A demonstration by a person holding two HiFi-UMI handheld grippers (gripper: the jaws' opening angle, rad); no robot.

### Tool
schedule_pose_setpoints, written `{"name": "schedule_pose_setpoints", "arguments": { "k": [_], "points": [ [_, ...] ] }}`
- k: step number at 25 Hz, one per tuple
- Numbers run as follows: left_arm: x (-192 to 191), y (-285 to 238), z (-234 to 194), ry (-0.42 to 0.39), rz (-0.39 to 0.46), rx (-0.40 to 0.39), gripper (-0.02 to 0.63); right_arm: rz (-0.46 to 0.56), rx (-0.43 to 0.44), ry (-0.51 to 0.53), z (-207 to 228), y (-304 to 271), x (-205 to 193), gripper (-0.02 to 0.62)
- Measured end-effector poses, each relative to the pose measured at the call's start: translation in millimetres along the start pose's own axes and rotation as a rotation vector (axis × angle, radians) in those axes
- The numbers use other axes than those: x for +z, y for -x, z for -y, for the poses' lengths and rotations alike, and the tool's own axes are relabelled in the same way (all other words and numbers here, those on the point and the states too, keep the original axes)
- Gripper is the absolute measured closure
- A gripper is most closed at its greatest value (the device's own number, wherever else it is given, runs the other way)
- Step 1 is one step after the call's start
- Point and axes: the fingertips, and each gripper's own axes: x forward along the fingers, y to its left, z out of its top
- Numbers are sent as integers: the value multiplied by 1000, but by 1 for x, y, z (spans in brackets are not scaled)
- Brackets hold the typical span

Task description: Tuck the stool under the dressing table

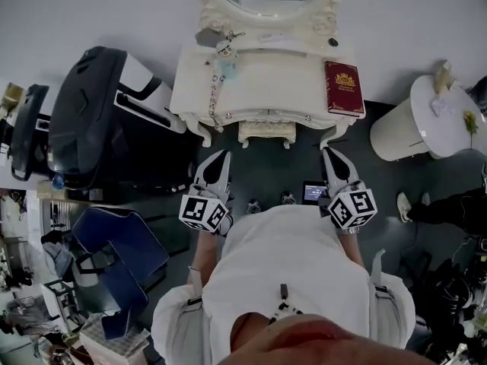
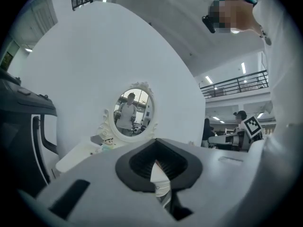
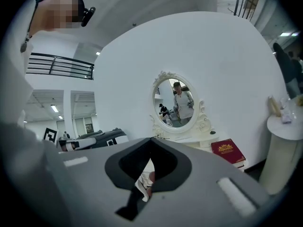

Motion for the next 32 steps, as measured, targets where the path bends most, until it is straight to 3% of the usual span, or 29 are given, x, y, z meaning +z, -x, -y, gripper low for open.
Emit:
{"name": "schedule_pose_setpoints", "arguments": {
  "k": [4, 9, 12, 15, 20, 27, 32],
  "points": [
    [2, 4, 8, 13, -2, -105, 598, -6, -9, -6, -40, -5, -13, 589],
    [-4, 5, 23, -66, -51, -216, 598, -16, -16, -7, -67, -16, -28, 588],
    [-17, 14, 23, -37, -92, -252, 598, 3, -35, -25, -78, -16, -35, 589],
    [-25, 19, 17, -1, -111, -262, 598, 5, -42, -48, -85, -16, -45, 588],
    [-20, 17, 17, -22, -86, -259, 598, -17, -27, -19, -83, -16, -51, 588],
    [-18, -1, 58, 15, -59, -252, 598, -11, -7, 10, -57, -7, -25, 588],
    [-21, -12, 74, -4, -67, -248, 598, 9, -13, 1, -39, 0, -16, 588]
  ]
}}
